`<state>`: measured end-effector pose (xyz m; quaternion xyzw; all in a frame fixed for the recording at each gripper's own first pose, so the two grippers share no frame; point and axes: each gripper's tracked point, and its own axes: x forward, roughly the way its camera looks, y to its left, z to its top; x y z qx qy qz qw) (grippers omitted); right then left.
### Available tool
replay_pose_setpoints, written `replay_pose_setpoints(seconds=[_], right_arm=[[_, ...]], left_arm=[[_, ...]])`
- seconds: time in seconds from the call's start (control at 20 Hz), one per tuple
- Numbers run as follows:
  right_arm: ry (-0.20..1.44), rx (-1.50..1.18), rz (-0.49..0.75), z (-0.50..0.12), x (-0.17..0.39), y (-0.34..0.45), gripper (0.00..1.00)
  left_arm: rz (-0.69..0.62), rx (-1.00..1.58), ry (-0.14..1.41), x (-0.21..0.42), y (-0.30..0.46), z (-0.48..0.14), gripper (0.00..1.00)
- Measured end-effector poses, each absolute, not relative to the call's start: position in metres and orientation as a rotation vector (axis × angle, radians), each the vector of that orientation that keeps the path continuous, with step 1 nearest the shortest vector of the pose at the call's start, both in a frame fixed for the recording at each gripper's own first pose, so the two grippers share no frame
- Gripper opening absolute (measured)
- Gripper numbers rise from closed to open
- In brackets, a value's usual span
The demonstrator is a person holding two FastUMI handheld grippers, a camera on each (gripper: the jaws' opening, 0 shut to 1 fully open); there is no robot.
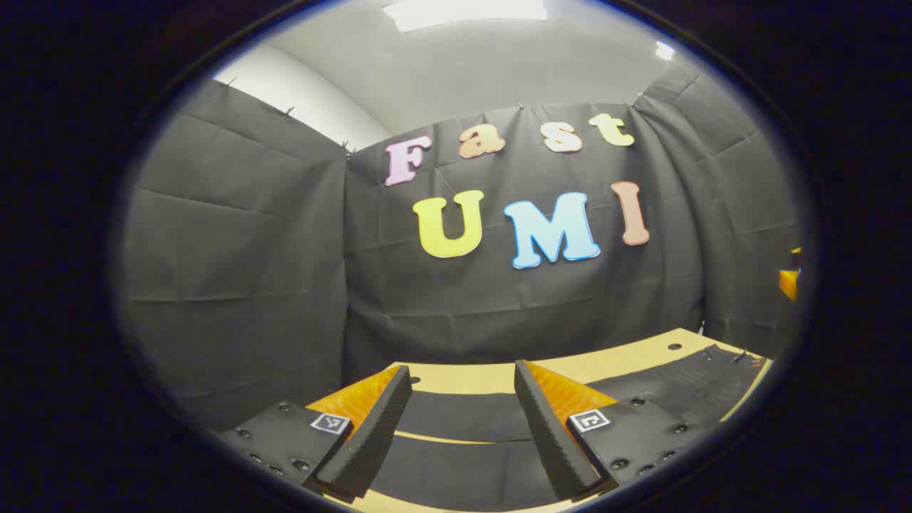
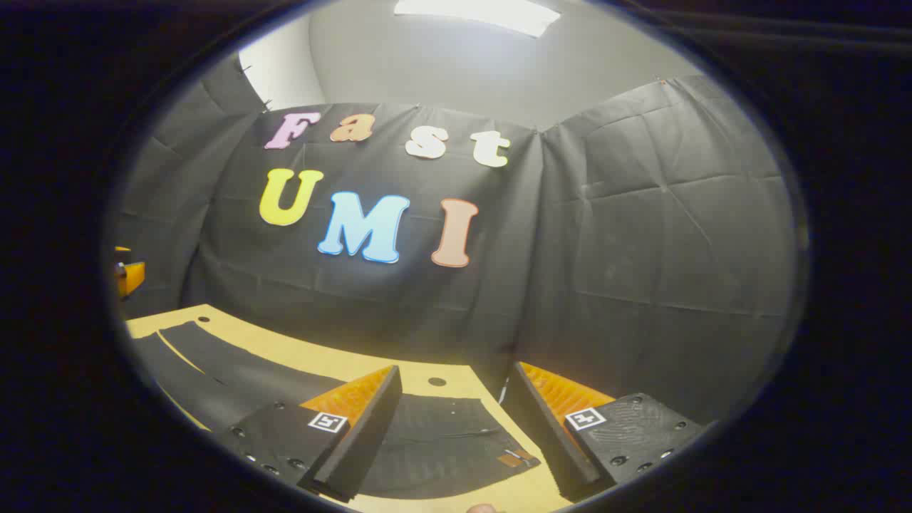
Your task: Grasp the waist and the cuffs of the jeans and fold them to make the two legs overlap; first hold the waist and fold one-third of the jeans toward the cuffs, then hold the cuffs and fold the remaining one-third in the same direction to finish folding.
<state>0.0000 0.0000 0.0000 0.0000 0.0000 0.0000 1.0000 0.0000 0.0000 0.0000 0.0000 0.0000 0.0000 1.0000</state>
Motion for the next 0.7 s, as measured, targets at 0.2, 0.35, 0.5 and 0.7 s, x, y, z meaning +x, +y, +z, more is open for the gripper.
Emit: replay_pose_setpoints(seconds=[0.2,0.35,0.5,0.7], right_arm=[[-0.001,-0.032,0.019,0.002,0.017,0.002,0.94],[-0.01,-0.032,-0.014,0.002,0.018,-0.001,0.94],[0.029,-0.029,-0.041,-0.008,0.019,0.002,0.94],[0.08,-0.004,-0.091,-0.016,0.026,-0.002,0.94]], left_arm=[[0.031,-0.023,-0.008,0.015,0.007,0.011,0.95],[0.039,-0.042,0.019,0.024,0.015,0.006,0.95],[0.051,-0.034,0.046,0.031,0.026,-0.004,0.96],[0.032,-0.023,0.064,0.04,0.037,-0.006,0.96]])
